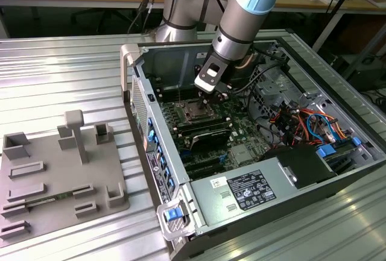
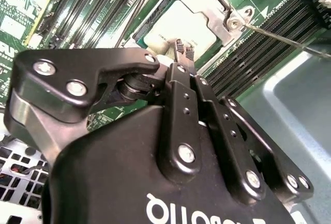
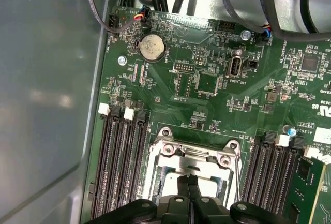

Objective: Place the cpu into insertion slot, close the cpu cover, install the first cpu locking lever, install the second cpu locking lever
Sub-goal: 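Close the cpu cover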

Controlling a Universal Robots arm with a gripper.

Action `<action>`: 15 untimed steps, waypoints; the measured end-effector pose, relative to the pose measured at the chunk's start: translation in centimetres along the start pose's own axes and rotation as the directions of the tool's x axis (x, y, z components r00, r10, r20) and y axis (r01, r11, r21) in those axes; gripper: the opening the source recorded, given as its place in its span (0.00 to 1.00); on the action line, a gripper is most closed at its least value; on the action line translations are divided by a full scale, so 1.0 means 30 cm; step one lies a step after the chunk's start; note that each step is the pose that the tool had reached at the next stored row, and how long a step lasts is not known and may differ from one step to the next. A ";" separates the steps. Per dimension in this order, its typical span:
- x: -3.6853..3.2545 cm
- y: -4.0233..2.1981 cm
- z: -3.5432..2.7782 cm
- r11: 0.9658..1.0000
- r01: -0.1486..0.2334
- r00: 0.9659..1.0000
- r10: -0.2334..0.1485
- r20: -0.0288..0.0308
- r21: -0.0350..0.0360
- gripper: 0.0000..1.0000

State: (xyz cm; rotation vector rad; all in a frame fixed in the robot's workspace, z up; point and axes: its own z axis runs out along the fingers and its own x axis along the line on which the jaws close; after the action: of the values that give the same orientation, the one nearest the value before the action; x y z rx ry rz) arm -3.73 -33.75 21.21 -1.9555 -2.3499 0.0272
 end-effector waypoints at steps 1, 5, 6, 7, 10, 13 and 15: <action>0.002 -0.010 0.001 1.000 0.000 1.000 0.000 0.000 0.000 0.11; 0.009 -0.048 0.004 1.000 0.000 1.000 0.000 0.000 0.000 0.11; 0.010 -0.055 0.004 1.000 0.000 1.000 0.000 0.000 0.000 0.11; 0.012 -0.064 0.005 1.000 0.000 1.000 0.000 0.000 0.000 0.11; 0.016 -0.085 0.007 1.000 0.001 1.000 -0.001 0.000 0.000 0.11; 0.019 -0.103 0.009 1.000 0.001 1.000 -0.001 0.000 0.000 0.11; 0.020 -0.110 0.011 1.000 0.001 1.000 -0.001 0.000 0.000 0.11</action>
State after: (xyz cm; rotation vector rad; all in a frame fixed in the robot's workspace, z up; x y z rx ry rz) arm -7.10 -33.74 21.14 -1.9539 -2.3511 0.0269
